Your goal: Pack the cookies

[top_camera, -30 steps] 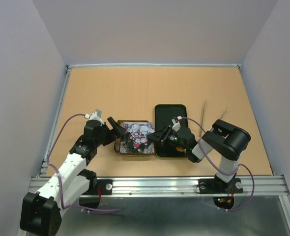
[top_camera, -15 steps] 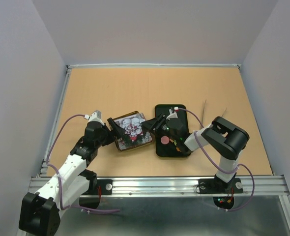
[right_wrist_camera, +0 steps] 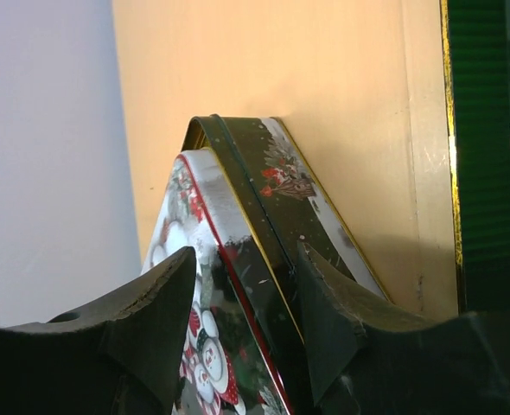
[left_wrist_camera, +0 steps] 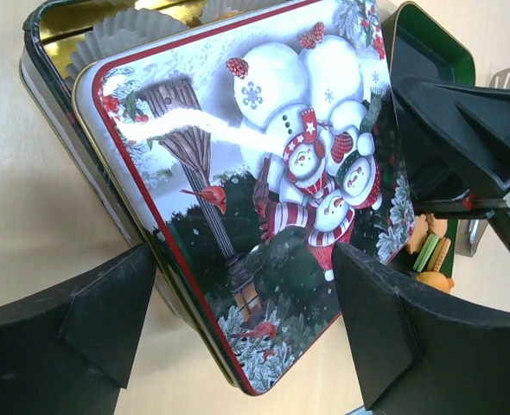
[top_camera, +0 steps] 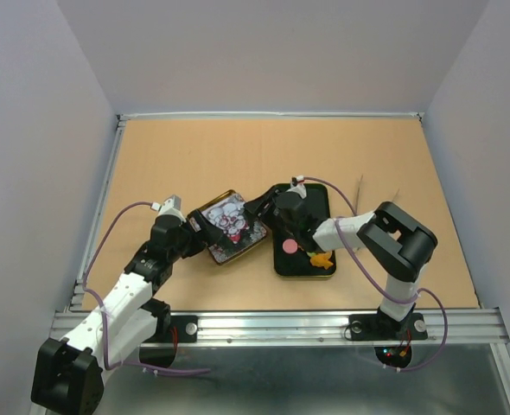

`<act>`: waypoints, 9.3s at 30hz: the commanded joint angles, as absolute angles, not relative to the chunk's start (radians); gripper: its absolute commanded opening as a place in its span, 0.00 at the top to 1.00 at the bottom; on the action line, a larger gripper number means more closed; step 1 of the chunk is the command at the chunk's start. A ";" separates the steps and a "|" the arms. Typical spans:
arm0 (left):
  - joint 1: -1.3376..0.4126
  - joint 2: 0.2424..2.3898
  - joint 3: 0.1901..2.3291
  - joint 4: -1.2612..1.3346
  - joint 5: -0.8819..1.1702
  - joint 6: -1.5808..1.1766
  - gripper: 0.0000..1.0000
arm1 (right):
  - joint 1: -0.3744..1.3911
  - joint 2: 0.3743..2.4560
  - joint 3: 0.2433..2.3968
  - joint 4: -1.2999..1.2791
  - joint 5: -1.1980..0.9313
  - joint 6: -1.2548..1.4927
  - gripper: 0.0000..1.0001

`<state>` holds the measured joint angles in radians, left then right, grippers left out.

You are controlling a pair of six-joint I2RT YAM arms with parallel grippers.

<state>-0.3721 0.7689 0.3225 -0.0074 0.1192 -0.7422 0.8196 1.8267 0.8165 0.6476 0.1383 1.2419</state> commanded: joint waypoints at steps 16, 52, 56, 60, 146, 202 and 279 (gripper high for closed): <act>-0.410 0.758 0.305 0.040 0.235 -0.821 0.13 | 0.927 1.905 1.238 0.319 0.071 1.173 0.45; -0.410 0.672 0.517 -0.261 0.149 -0.811 0.07 | 0.966 1.155 0.869 -0.158 0.264 1.132 0.39; -0.410 0.666 0.587 -0.366 0.135 -0.807 0.07 | 0.977 1.051 0.807 -0.228 0.264 1.175 0.39; -0.408 0.657 0.666 -0.403 0.066 -0.776 0.07 | 1.012 1.016 0.743 -0.265 0.253 1.239 0.42; -0.127 1.677 1.011 0.002 0.443 -0.302 0.13 | 1.127 1.505 0.736 0.114 0.302 1.421 0.60; -0.155 1.500 0.931 0.132 0.423 -0.362 0.11 | 1.184 1.299 0.591 0.003 0.293 1.500 0.53; -0.307 1.753 1.057 -0.192 0.169 -0.253 0.61 | 1.078 1.626 0.936 -0.155 0.365 1.373 0.67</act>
<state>-0.2970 1.7416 1.0348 -0.1547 0.1196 -0.2737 1.0958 1.6096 0.8494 -0.1577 0.3294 1.4017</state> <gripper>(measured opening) 0.398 0.328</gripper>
